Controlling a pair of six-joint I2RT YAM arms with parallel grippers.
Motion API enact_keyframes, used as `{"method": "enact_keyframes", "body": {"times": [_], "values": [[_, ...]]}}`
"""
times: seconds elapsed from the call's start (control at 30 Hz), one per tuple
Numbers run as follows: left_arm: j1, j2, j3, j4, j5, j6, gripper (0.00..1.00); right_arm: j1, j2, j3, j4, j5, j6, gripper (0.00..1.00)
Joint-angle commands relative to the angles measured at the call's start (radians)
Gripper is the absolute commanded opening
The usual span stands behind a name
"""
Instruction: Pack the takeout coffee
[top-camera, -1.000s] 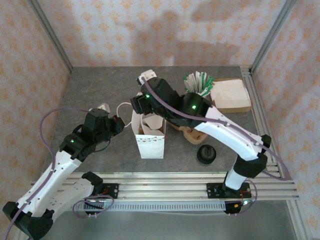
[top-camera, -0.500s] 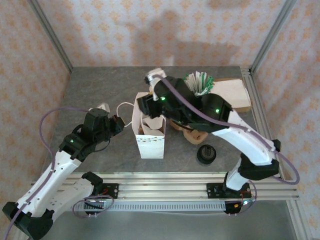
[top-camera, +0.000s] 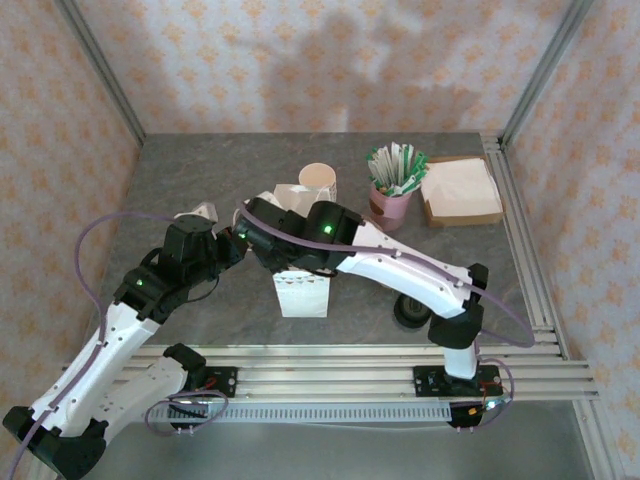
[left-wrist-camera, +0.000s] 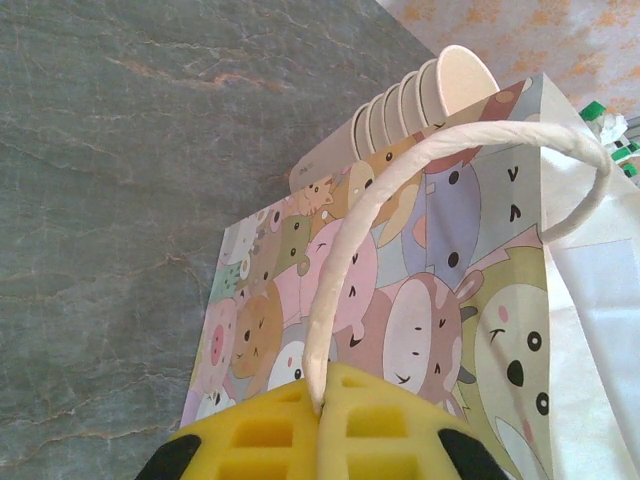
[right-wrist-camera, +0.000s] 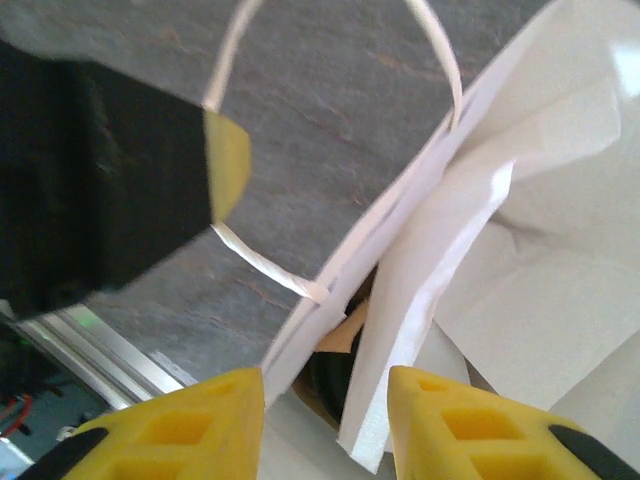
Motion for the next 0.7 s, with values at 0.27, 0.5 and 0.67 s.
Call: {"method": "enact_keyframes", "body": {"times": [0.27, 0.5, 0.67], "values": [[-0.007, -0.014, 0.028, -0.027, -0.023, 0.014, 0.00, -0.045, -0.105, -0.186, 0.073, 0.082, 0.072, 0.37], [-0.007, -0.011, 0.025, -0.025, -0.021, 0.015, 0.00, -0.085, -0.160, -0.273, 0.146, 0.086, 0.080, 0.48], [-0.007, -0.008, 0.024, -0.021, -0.019, 0.012, 0.00, -0.094, -0.153, -0.312, 0.199, -0.001, 0.083, 0.52]]}}
